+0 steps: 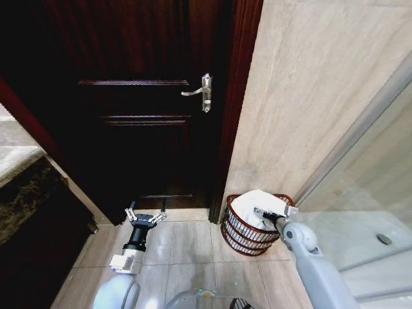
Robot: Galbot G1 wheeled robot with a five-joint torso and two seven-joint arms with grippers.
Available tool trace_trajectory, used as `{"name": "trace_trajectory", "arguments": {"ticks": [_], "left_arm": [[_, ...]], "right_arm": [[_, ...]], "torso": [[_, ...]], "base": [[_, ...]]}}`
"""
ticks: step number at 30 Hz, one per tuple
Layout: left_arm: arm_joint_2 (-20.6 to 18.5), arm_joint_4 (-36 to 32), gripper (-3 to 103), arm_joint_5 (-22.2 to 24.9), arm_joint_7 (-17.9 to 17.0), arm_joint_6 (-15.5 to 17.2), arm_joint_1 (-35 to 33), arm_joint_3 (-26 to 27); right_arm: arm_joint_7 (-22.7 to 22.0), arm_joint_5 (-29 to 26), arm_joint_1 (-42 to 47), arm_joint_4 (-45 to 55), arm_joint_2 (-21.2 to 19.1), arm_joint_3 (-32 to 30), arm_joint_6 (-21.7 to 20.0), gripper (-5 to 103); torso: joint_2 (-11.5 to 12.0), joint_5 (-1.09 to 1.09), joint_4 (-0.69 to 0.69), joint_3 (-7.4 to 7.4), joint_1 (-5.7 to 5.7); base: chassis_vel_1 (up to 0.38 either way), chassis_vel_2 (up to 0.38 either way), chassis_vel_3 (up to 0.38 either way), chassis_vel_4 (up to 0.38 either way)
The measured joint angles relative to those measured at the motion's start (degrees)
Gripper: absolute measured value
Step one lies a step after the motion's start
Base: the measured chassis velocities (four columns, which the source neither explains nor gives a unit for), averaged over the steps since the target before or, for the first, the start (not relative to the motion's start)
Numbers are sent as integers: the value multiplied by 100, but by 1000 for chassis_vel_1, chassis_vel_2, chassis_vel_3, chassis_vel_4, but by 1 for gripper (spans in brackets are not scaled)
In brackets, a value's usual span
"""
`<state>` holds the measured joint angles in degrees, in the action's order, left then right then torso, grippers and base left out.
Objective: Discard the used towel into the hamper.
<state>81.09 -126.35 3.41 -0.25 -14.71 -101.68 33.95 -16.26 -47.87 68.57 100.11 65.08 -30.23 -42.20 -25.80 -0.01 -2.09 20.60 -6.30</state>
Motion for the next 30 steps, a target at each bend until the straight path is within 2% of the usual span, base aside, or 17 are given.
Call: {"name": "trace_trajectory", "arguments": {"ticks": [9,14,21,30], "left_arm": [[137,118,100,26,10,17,91,22],[193,209,100,116,10,18,128,116],[235,399,100,228,6,-7,182,236],[219,530,100,335,5,-2,291,319]], "right_arm": [[-65,-502,-361,-544,-229,390,7,100],[-333,-1009,-728,-957,-462,857,12,100],[-624,-1443,-1160,-1403,-496,1319,15,100],[-668,-1473,-1398,-1733,-399,1563,16,100]], "torso": [[0,1,1,0,0],[-1,0,0,0,0],[-1,0,0,0,0],[-1,1,-1,0,0]], "base": [[0,0,0,0],[0,0,0,0],[0,0,0,0],[0,0,0,0]]}}
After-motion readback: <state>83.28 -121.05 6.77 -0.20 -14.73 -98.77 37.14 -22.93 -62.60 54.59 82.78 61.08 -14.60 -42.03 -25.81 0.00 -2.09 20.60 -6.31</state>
